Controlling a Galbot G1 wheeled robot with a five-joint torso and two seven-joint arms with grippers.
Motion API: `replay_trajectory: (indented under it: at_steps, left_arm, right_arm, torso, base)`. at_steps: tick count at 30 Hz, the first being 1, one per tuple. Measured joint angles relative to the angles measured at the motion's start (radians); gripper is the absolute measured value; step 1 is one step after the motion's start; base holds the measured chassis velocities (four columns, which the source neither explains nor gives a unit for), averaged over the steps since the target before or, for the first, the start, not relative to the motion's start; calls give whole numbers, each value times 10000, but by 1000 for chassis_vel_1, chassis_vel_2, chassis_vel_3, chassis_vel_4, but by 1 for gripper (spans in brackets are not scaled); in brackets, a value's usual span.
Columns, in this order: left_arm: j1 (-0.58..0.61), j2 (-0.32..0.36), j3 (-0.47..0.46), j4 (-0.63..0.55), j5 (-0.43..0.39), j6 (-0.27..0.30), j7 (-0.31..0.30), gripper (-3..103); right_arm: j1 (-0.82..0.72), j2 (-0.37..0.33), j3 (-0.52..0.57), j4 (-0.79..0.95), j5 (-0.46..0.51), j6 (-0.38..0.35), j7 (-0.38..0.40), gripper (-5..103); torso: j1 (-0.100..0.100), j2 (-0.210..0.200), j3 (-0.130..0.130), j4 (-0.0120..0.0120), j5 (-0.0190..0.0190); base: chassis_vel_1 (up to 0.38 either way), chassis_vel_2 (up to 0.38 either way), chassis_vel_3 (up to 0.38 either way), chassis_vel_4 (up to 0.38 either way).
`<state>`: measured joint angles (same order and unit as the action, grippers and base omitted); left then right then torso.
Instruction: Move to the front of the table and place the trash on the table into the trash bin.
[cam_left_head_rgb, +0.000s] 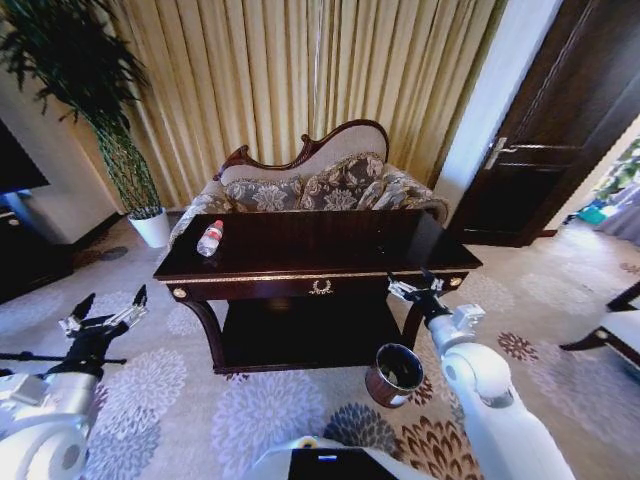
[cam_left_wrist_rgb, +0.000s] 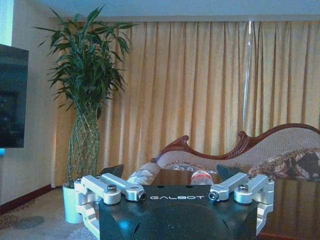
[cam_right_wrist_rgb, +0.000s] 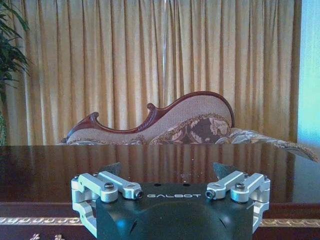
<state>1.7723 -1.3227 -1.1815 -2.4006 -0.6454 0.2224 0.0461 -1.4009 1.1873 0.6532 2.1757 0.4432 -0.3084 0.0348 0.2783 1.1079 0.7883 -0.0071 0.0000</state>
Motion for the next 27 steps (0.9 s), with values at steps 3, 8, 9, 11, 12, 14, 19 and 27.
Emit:
replay_trajectory:
  at_steps: [3,8,9,11,12,14,19,27]
  left_arm:
    - [17,-23,14,6,-3,-20,17,100]
    - [23,-25,28,64,-15,-139,64,100]
    - [23,-25,28,64,-15,-139,64,100]
    - [37,-29,28,77,-18,-165,79,100]
    - [37,-29,28,77,-18,-165,79,100]
    - [44,-31,24,93,-20,-179,82,100]
    - [60,-31,0,104,-27,-188,84,100]
    - [64,-36,-9,104,-33,-192,83,100]
  right_arm:
    - [7,-7,0,-37,-17,24,5,100]
    - [35,-31,4,-121,-42,41,15,100]
    - [35,-31,4,-121,-42,41,15,100]
    - [42,-31,-19,-145,-56,44,17,100]
    - [42,-31,-19,-145,-56,44,17,100]
    - [62,-32,-44,-160,-64,46,18,100]
    - [84,-41,-72,-170,-64,49,23,100]
    - [87,-52,-79,-186,-61,51,26,100]
  torso:
    - [1,0,1,0,0]
    - [3,0,1,-1,-1]
    - [3,0,1,-1,-1]
    - [2,0,1,-1,0]
    - [2,0,1,-1,0]
    - [1,0,0,0,0]
    - [1,0,0,1,0]
    - [2,0,0,-1,-1]
  base:
    - [-103,98,101,-86]
    - [-87,85,97,-85]
    - [-93,72,99,-71]
    - [-69,63,81,-59]
    - [-69,78,62,-59]
    - [-63,85,58,-82]
    - [-82,91,67,-74]
    - [-96,81,88,-89]
